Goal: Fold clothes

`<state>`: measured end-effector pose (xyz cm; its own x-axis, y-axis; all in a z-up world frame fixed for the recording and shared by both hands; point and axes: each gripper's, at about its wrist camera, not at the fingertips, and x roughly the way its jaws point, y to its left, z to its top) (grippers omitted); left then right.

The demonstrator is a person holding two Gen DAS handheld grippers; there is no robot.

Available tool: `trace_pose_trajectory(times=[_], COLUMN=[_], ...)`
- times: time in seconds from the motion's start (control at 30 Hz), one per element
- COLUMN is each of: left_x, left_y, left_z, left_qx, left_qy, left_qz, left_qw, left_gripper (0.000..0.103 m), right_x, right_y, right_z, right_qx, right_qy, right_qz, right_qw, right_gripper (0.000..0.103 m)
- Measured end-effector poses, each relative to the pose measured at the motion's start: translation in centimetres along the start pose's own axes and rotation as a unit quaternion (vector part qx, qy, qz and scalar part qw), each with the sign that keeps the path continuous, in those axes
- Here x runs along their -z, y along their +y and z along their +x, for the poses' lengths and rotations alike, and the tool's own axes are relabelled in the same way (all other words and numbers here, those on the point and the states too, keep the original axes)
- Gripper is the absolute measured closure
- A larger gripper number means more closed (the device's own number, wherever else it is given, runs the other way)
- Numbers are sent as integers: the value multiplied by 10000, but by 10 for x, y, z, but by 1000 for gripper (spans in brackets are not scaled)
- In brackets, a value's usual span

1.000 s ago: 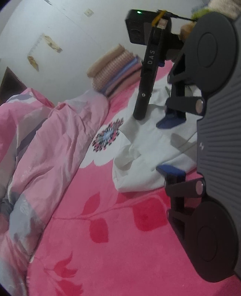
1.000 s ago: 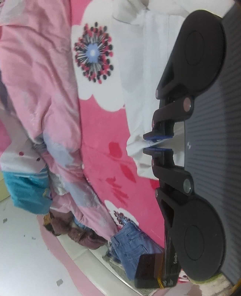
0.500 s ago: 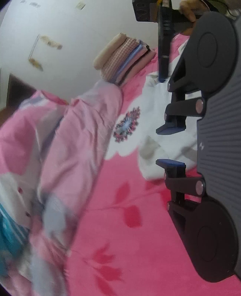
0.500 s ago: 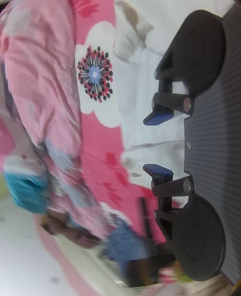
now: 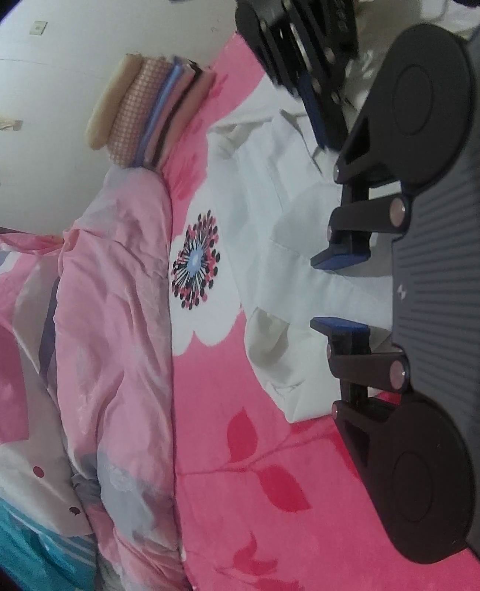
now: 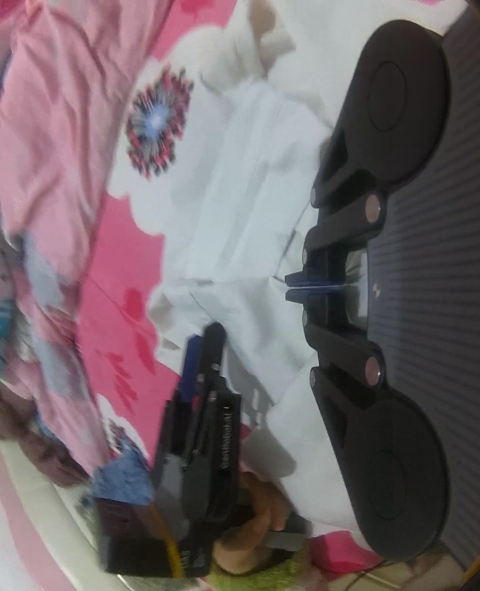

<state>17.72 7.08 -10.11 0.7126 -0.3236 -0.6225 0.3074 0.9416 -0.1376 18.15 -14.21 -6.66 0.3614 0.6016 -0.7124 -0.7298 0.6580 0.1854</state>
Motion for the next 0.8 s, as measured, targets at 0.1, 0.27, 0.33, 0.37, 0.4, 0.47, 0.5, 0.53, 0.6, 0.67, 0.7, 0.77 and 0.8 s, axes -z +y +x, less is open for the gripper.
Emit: trace_pose_trajectory(times=[0.1,0.27,0.33,0.37,0.4,0.47,0.5,0.53,0.6,0.67,0.7,0.77,0.8], left_x=[1,2,3,4,4,3,3,2,2,-1,-2,-6,-8], left_y=[0,-2,-4,-5,-5,-5,-5,-5,-3,-3,-3,-3,-4], left_z=[2,7,8,9,9,8,8,6,2,-4,-7,-14,-19], left_qx=[-76,-161,-217,-231,-238,-243,-246,-247,-245,-270,-285,-294,-287], left_qy=[1,35,27,28,29,17,1,-24,-116,-250,-313,-454,-543], left_qz=[37,111,202,233,252,262,259,255,243,231,224,194,161], left_qw=[10000,9998,9996,9995,9994,9994,9994,9994,9993,9991,9988,9983,9980], left_gripper=[74,72,72,72,72,69,68,63,54,44,44,44,43], right_x=[10,20,22,22,21,20,20,23,27,38,45,64,73], right_y=[9,14,14,16,18,17,13,6,-7,-21,-29,-41,-46], right_z=[-11,4,11,12,11,-3,-17,-36,-74,-114,-133,-161,-174], right_qx=[415,893,1045,1127,1190,1121,1076,1040,965,1140,1244,1344,1382], right_qy=[-257,-246,-222,-224,-247,-488,-674,-894,-1331,-1749,-1907,-2051,-2108], right_qz=[-13,-87,-76,-82,-86,18,172,403,865,1252,1423,1812,2016], right_qw=[9988,9957,9942,9933,9925,9925,9918,9897,9826,9699,9633,9524,9465], right_gripper=[103,103,103,102,101,100,99,96,85,76,76,75,74])
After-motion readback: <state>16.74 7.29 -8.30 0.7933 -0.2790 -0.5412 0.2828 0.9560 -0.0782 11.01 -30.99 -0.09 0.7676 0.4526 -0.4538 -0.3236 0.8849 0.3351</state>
